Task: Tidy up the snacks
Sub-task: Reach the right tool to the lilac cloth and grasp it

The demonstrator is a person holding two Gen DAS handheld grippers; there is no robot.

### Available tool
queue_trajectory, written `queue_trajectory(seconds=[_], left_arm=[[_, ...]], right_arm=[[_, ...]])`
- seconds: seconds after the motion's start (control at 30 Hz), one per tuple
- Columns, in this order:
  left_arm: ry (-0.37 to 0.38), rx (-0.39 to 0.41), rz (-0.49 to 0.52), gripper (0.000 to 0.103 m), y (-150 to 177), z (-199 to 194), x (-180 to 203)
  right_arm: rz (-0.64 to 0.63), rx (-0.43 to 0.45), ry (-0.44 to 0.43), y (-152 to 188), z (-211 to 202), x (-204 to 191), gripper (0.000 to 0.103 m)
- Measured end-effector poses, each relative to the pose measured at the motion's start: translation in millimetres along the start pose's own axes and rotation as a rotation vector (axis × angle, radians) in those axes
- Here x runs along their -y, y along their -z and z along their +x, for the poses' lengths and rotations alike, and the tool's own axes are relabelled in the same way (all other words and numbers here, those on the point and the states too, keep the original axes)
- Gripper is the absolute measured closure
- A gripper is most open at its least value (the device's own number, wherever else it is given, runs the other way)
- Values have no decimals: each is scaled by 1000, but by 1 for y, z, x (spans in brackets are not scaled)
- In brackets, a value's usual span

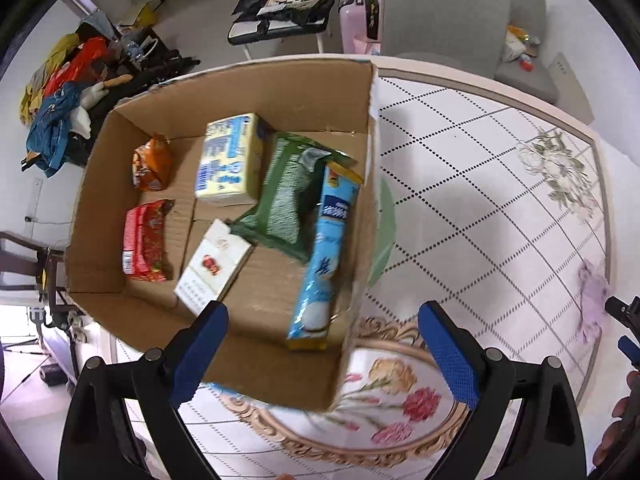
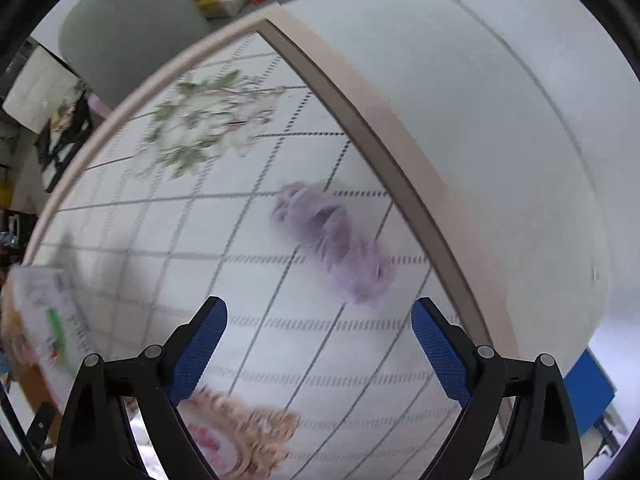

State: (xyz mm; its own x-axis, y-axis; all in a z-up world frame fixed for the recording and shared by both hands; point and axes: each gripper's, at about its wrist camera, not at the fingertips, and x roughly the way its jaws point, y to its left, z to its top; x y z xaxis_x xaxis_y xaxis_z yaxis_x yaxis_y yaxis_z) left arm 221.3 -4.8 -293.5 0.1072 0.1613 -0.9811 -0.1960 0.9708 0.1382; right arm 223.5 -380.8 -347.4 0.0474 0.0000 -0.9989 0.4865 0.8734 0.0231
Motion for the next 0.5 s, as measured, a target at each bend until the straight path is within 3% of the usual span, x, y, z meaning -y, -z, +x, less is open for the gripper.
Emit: queue_trajectory(seconds=[0.2,0.23,0.33,0.5], left_arm=[[-28,1,-11,6,-14,8,16],[-28,0,-9,6,-16,9,18],[-38,-1,-1,6,-19,9,21],[-32,2,6,6,-20,4,19]], right_arm=[[-35,-77,28,-32,53,-3,8],[-30,-91,23,-34,59,-2,12],[-28,-130,41,-38,75,-1,46],[-33,-111,23,-32,68,-3,57]])
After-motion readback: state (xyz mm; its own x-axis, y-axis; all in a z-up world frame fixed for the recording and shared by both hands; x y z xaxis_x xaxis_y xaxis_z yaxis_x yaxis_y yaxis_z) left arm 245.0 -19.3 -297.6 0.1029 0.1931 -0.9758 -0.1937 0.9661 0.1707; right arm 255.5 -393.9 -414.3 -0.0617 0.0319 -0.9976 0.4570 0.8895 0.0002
